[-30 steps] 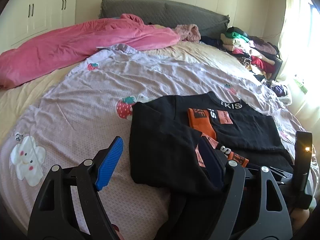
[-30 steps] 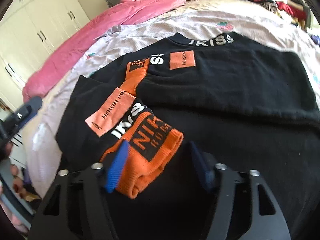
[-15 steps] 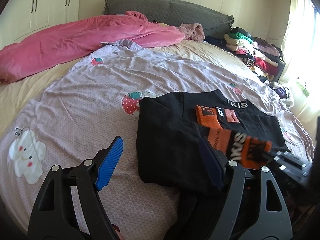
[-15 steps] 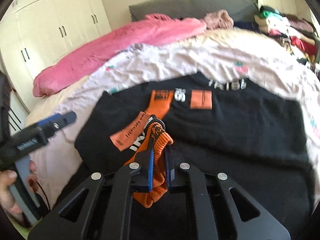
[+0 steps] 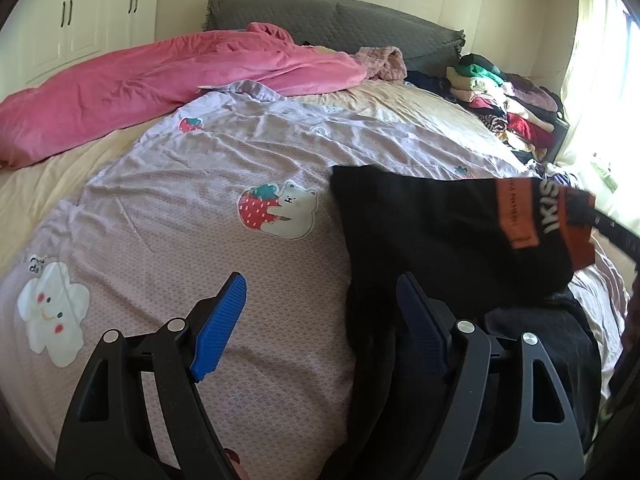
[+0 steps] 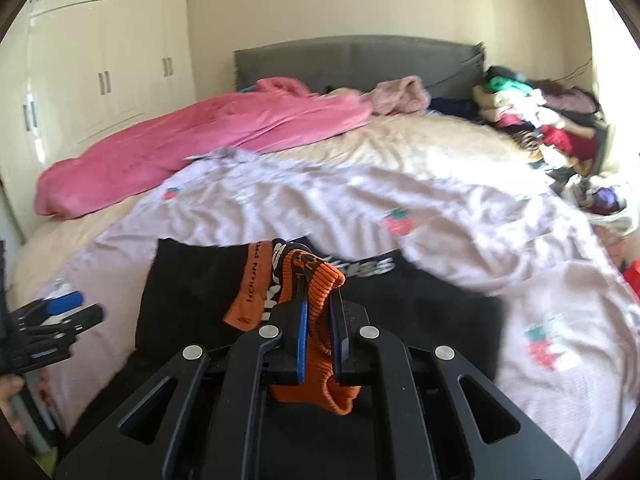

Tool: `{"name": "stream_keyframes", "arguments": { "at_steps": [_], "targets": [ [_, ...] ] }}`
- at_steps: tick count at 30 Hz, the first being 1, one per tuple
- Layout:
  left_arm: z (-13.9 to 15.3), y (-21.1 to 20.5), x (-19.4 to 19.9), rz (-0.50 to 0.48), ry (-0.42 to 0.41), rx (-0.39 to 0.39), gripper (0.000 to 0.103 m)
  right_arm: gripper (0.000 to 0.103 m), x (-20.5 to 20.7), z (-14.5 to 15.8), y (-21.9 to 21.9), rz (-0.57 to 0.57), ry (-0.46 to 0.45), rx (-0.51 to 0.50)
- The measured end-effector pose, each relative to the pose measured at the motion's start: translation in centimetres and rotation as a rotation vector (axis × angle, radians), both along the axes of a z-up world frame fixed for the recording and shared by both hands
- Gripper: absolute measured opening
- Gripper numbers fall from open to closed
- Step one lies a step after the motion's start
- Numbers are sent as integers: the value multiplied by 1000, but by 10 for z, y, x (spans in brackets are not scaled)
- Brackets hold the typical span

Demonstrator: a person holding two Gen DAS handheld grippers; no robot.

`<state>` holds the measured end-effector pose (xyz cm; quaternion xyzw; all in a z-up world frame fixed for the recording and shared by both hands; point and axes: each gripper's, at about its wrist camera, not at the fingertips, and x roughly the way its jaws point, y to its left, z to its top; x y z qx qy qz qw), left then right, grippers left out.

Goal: Fold small clothes
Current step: 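Lift the shirt side with the right tool and fold it toward the collar's center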

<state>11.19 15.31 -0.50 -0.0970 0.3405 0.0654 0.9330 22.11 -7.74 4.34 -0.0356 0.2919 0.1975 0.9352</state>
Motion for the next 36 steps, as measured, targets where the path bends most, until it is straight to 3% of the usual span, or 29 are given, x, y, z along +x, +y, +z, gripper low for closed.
{"name": "stream_keyframes", "arguments": {
  "at_steps": [11,20,36],
  "targets": [
    [4,-24,18,-50,9,28,70,8,18,-5,-54,-138,-32,-51],
    [4,-57,54,-118,34,81,70,8,25,-17,-67,-152,1,-58],
    [-13,-88,91,-199,83,65,70,8,35,-32,-81,-165,42,-80]
  ]
}}
